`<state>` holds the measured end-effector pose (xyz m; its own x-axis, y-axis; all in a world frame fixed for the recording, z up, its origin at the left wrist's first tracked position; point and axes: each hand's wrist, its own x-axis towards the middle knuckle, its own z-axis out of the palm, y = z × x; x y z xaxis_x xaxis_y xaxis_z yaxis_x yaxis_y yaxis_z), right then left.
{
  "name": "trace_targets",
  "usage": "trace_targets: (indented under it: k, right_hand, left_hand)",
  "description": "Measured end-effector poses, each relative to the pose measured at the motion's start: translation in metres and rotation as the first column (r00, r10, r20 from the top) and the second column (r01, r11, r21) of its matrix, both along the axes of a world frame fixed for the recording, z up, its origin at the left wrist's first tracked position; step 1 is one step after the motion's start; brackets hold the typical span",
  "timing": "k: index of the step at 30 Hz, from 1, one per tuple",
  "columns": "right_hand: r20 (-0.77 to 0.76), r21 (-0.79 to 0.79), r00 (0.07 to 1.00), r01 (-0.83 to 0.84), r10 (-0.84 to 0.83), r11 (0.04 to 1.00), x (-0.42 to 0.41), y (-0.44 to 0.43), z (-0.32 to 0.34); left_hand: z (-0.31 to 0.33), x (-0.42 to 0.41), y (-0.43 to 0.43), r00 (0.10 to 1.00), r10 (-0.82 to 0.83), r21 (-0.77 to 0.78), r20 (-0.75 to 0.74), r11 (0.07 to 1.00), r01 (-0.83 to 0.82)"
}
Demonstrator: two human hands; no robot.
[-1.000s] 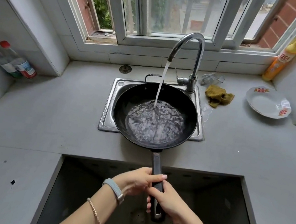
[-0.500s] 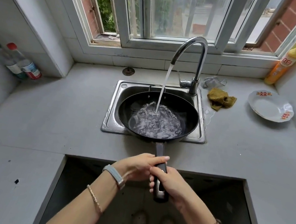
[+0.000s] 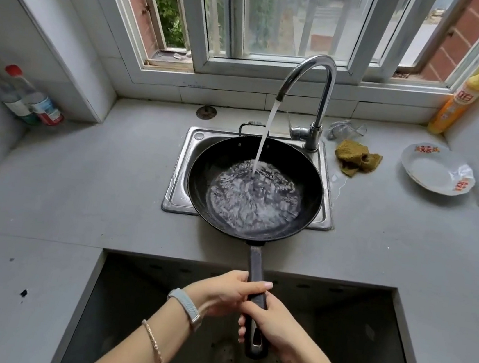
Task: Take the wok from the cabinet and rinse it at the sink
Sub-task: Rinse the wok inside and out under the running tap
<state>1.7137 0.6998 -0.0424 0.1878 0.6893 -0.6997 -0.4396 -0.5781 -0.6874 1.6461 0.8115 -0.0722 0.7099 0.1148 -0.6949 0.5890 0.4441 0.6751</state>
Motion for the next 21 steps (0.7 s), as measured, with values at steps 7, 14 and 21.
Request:
trace_targets:
  k: [7, 14, 21]
  right_hand:
    - [0.008, 0.003, 1.000, 0.027, -0.027, 1.000, 0.003, 0.004, 0.005]
    - [0.019, 0.076, 0.996, 0.085, -0.087, 0.993, 0.011, 0.027, 0.023]
    - [0.007, 0.094, 0.996, 0.084, -0.085, 0.992, 0.018, 0.032, 0.030]
  left_hand:
    - [0.011, 0.005, 0.001, 0.999, 0.043, -0.010, -0.007, 0.999, -0.043]
    - [0.039, 0.016, 0.019, 0.997, 0.057, -0.050, 0.053, 0.997, -0.054]
    - [0.041, 0.022, 0.025, 0.998, 0.025, -0.045, 0.057, 0.999, -0.022]
